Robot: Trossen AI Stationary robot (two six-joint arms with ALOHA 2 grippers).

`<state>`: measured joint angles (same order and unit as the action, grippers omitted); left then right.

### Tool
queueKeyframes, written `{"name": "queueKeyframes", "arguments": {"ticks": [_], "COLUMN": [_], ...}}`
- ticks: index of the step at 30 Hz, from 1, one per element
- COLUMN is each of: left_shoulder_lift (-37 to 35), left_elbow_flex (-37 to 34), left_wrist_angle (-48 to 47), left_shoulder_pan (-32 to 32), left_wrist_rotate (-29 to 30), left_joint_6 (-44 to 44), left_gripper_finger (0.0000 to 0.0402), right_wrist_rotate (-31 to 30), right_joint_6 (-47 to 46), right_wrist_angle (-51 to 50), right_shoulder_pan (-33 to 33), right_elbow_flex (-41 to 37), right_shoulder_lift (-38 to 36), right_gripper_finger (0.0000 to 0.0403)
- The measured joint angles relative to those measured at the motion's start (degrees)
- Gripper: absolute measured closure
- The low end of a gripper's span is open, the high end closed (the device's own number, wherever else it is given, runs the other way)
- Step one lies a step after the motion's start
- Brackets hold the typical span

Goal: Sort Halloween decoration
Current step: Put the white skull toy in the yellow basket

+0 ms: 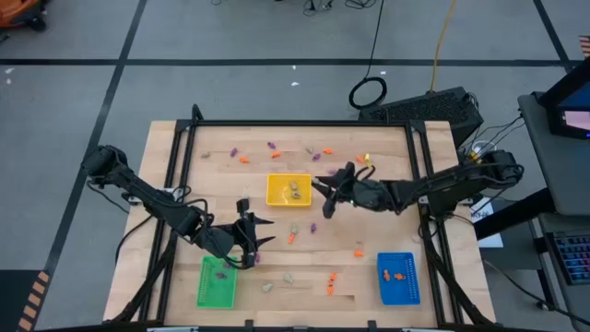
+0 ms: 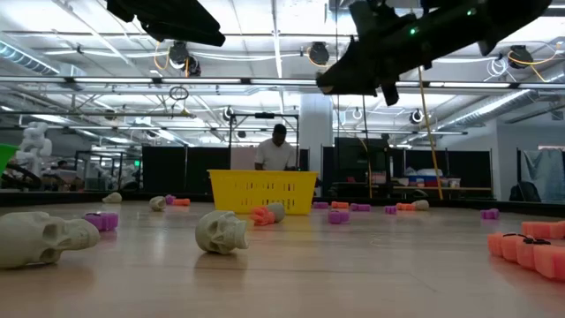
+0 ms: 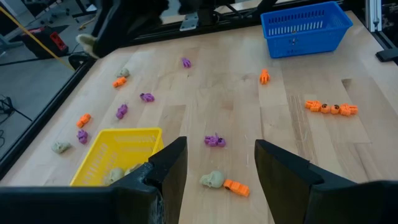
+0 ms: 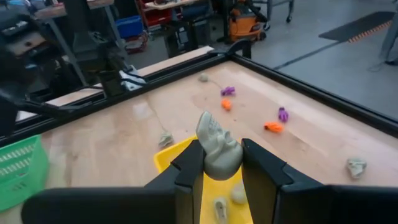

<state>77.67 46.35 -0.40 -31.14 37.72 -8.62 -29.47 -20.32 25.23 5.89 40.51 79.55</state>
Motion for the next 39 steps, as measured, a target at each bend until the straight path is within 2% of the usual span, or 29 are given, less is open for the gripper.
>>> {"name": "queueKeyframes", "arguments": {"ticks": [12,19,24,30,39], "left_shoulder_lift": [0.00,0.00,0.00,0.00,0.00], "left_elbow_flex": [0.00,0.00,0.00,0.00,0.00], "left_wrist_angle": [0.00,0.00,0.26,0.28,-0.17], "left_shoulder_pan": [0.00,0.00,0.00,0.00,0.00], "left_wrist_rotate": [0.01,0.02,0.00,0.02,0.00], "left_joint_6": [0.02,0.04,0.04,0.04,0.04], "left_gripper_finger": [0.0215,0.0215,0.0215,0.0215,0.0215], "right_wrist_rotate": [11.39,13.33,14.70,16.40,17.71], "right_joint_6": [0.04,1.18,5.78,6.69,6.27], "right_wrist_angle": [-0.23,0.23,-0.16,-0.98,-11.52], "right_shoulder_pan": [-7.37,-8.57,-9.33,-9.84,-10.93], "right_elbow_flex": [0.00,0.11,4.58,11.16,19.21], "right_shoulder_lift": [0.00,1.56,7.93,15.73,25.11], "right_gripper_finger": [0.0332,0.0332,0.0332,0.0332,0.0332]}}
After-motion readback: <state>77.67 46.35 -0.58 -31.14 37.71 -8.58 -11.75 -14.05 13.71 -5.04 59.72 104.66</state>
